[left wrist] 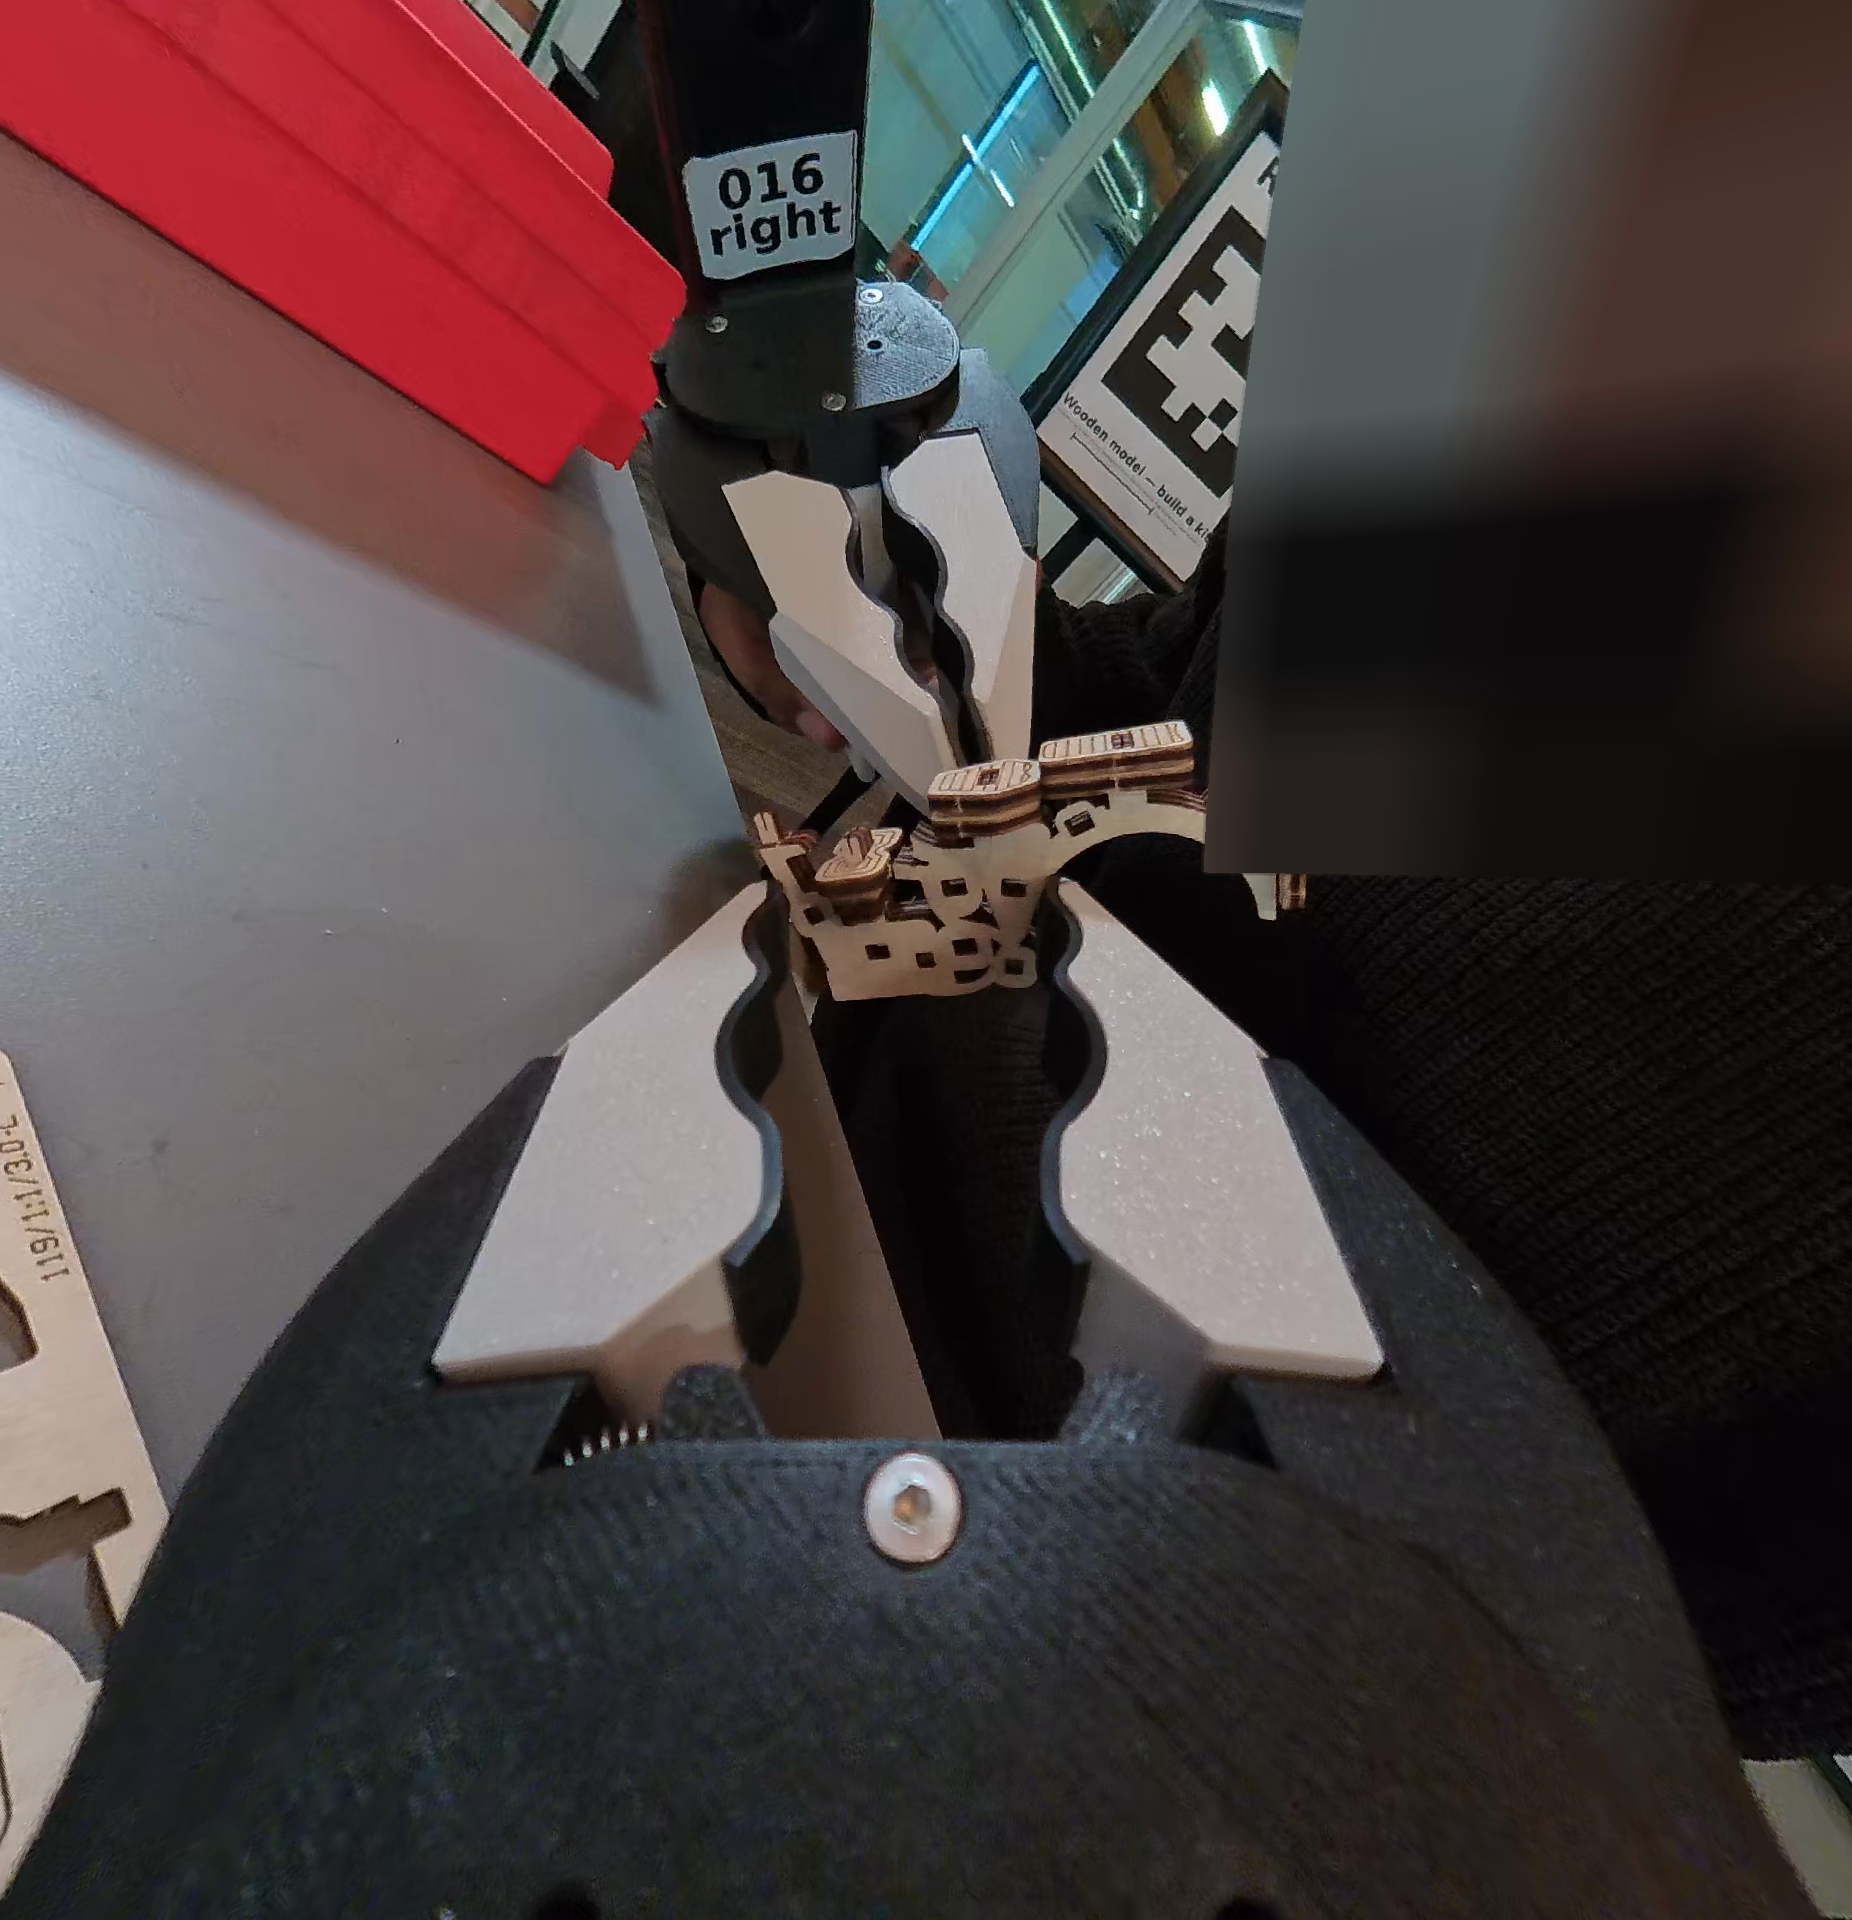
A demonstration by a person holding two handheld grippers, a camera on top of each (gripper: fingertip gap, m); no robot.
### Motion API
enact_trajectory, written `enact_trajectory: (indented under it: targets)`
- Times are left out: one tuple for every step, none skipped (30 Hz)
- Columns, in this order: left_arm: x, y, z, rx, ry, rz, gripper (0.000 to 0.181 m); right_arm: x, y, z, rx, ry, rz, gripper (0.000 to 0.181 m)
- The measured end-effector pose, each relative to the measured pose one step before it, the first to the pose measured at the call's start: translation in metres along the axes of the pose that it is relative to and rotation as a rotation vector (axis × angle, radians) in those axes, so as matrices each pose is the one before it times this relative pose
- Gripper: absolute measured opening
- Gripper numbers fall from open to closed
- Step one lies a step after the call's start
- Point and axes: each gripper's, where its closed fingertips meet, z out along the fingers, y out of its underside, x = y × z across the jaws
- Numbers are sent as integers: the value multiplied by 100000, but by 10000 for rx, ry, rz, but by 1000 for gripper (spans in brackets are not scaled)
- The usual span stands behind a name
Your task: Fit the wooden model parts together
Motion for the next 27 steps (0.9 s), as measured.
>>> enact_trajectory:
  targets:
    - [42,58,31,-29,11,12,46,-21,10,1,-1,-32,11,1]
    - [63,59,20,-31,25,6,46,-28,8,-22,-2,-25,8,1]
    - [9,51,31,-24,6,4,46,3,2,-26,-5,-9,8,1]
    - [23,43,17,-26,4,8,46,17,33,-17,-17,4,12,1]
    - [55,62,32,-32,29,9,45,17,61,-8,-35,-4,24,1]
    - [48,53,26,-31,29,4,45,-28,54,18,-30,-35,21,1]
    - [10,47,22,-28,9,-4,45,-61,16,28,2,-51,12,1]
    - [10,-6,10,0,3,5,45,-37,-16,19,16,-34,14,1]
    - [32,-26,-21,19,16,6,45,6,-17,-7,12,-5,4,1]
    - [18,0,-6,9,14,0,45,20,-17,-16,17,10,-9,1]
    - [4,-2,1,1,3,0,45,12,-42,-28,24,6,-4,1]
    - [17,2,5,-6,7,3,45,-8,-49,-41,27,-2,-2,1]
    - [16,15,4,-5,9,9,46,-5,-51,-24,31,-8,-8,1]
    - [-3,-20,-4,8,-4,3,45,1,-35,-15,22,-7,-2,0]
    - [11,-7,-6,9,5,1,46,10,-10,0,9,-1,1,0]
    - [1,-17,-19,18,4,-2,45,5,-38,-3,27,-4,-9,0]
    - [-4,-55,-26,28,5,-9,45,-7,-57,-23,40,-6,-7,0]
    - [15,-13,-11,12,17,-3,45,16,-37,-14,23,4,-2,0]
    - [-4,2,0,3,-6,3,45,18,-21,-26,7,10,-5,0]
    - [-12,-17,5,7,-11,5,45,15,-28,-18,16,1,-8,0]
    - [12,8,-3,-1,5,4,46,-11,-42,-14,31,-13,-3,0]
    - [5,-28,-7,22,4,4,46,-9,-27,-2,18,-16,5,0]
    - [-8,-42,-1,22,0,-6,46,-5,7,8,-1,-16,3,0]
    - [0,-2,-6,5,5,-3,46,-21,17,27,2,-27,3,0]
    - [10,-31,1,20,3,8,46,-28,-10,39,13,-30,2,0]
    - [-7,-58,8,39,-1,2,46,-30,-2,25,12,-24,-7,0]
    - [-4,-14,21,17,0,-2,45,-40,-18,25,14,-27,-20,0]
